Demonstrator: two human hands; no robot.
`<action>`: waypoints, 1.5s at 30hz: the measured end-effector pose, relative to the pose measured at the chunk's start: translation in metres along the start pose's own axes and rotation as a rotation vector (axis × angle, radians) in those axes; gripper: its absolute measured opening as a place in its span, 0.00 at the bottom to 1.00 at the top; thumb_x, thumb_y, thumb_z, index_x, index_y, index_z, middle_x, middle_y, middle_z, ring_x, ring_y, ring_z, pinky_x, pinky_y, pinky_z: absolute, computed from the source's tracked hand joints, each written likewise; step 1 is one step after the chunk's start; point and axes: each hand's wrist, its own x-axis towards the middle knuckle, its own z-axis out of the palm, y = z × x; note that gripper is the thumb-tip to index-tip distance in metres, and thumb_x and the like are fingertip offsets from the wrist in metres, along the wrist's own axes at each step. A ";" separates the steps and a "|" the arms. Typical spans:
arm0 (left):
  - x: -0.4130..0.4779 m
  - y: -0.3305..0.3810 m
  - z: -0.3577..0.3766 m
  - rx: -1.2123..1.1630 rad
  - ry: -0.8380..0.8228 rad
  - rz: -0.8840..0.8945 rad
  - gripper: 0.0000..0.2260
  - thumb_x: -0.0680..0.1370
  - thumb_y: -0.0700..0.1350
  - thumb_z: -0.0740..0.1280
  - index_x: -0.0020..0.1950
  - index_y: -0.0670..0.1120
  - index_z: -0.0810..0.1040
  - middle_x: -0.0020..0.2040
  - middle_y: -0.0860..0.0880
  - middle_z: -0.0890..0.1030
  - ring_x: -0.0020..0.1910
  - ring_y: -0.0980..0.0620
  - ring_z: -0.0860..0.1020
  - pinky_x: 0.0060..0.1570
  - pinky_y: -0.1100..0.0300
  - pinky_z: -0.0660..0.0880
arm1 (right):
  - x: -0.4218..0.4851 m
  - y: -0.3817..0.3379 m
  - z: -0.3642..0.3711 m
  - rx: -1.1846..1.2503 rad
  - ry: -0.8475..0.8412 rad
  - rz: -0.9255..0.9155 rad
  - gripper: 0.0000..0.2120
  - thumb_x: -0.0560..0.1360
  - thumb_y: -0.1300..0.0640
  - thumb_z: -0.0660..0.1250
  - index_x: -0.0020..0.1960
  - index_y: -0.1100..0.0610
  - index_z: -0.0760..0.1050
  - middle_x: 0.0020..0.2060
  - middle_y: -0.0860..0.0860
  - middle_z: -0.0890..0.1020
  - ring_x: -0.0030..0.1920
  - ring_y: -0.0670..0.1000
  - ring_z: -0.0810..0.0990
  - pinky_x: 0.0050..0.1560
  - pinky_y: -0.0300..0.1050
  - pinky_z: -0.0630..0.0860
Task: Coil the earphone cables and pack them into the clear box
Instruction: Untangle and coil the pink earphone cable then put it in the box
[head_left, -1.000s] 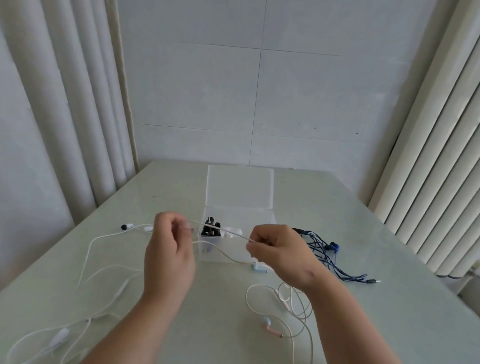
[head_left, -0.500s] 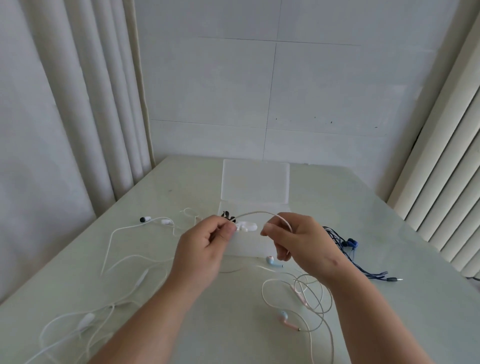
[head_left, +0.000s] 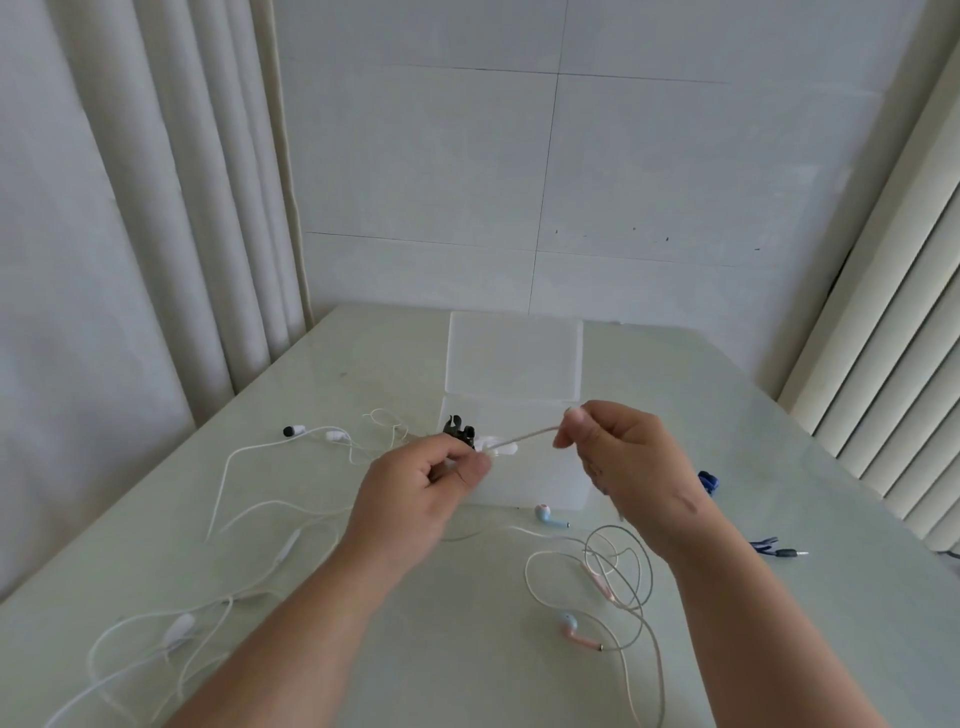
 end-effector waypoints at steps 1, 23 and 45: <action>0.000 0.000 0.000 -0.006 -0.055 -0.016 0.06 0.75 0.54 0.71 0.40 0.54 0.79 0.25 0.56 0.66 0.26 0.58 0.64 0.28 0.68 0.61 | 0.001 0.000 0.000 0.036 0.073 0.001 0.16 0.80 0.50 0.63 0.35 0.51 0.80 0.22 0.43 0.70 0.24 0.44 0.66 0.25 0.34 0.65; 0.004 0.012 -0.010 -0.808 -0.014 -0.385 0.10 0.77 0.43 0.64 0.37 0.44 0.78 0.35 0.43 0.81 0.30 0.48 0.79 0.29 0.58 0.77 | 0.015 0.017 -0.016 0.448 0.437 0.306 0.16 0.82 0.52 0.61 0.39 0.58 0.76 0.21 0.47 0.70 0.19 0.45 0.63 0.19 0.35 0.59; 0.011 0.008 -0.014 -0.905 0.289 -0.492 0.11 0.82 0.48 0.59 0.42 0.48 0.75 0.28 0.50 0.73 0.22 0.55 0.66 0.21 0.66 0.61 | -0.002 0.000 0.007 -0.053 -0.405 0.255 0.06 0.74 0.61 0.68 0.39 0.59 0.82 0.26 0.48 0.78 0.23 0.43 0.68 0.24 0.35 0.62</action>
